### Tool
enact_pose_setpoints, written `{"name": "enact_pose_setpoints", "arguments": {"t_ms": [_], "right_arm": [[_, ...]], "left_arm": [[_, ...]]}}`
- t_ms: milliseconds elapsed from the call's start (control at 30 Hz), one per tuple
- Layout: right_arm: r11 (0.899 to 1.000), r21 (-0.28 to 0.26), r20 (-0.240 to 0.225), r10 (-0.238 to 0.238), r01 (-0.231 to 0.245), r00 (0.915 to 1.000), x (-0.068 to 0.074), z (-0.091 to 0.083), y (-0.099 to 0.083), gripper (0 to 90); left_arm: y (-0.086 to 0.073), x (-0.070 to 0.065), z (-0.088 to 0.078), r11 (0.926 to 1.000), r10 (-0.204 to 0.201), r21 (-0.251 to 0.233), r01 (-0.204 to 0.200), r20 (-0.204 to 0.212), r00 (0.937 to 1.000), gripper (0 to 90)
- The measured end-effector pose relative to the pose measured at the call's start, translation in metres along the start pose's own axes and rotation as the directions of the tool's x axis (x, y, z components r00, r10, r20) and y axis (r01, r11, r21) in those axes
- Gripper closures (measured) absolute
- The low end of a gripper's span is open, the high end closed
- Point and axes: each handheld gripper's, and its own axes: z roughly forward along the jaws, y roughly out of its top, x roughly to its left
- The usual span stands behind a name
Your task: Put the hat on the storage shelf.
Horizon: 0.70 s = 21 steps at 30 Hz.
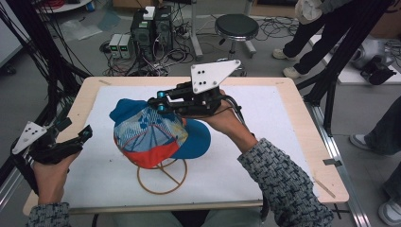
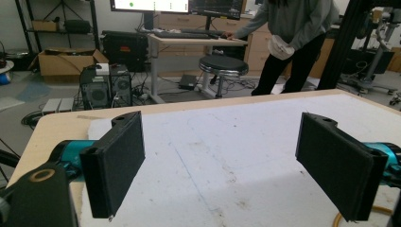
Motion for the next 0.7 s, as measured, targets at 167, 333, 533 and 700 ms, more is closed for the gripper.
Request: {"name": "enact_pose_setpoints", "arguments": {"t_ms": [167, 333, 533, 700], "right_arm": [[1.0, 0.016, -0.016, 0.004, -0.003, 0.9999, 0.001, 0.007, -0.001, 89.4], [0.999, 0.045, -0.042, -0.005, 0.007, 0.9991, 0.005, 0.02, -0.001, 89.4], [0.997, 0.077, -0.062, -0.007, 0.012, 0.9981, 0.007, 0.029, -0.003, 89.4], [0.993, 0.114, -0.073, -0.017, 0.026, 0.9971, 0.01, 0.037, -0.004, 89.3]], "left_arm": [[0.0, 0.0, 0.0, 1.0, 0.0, -0.001, 0.0, -0.001, 1.0, 16.6], [0.0, 0.0, 0.0, 1.0, -0.002, -0.002, 0.002, 0.0, 1.0, 16.6], [0.0, 0.0, 0.0, 1.0, -0.002, -0.002, 0.002, 0.001, 1.0, 16.6], [0.0, 0.0, 0.0, 1.0, -0.002, -0.002, 0.002, 0.0, 1.0, 16.6]]}}
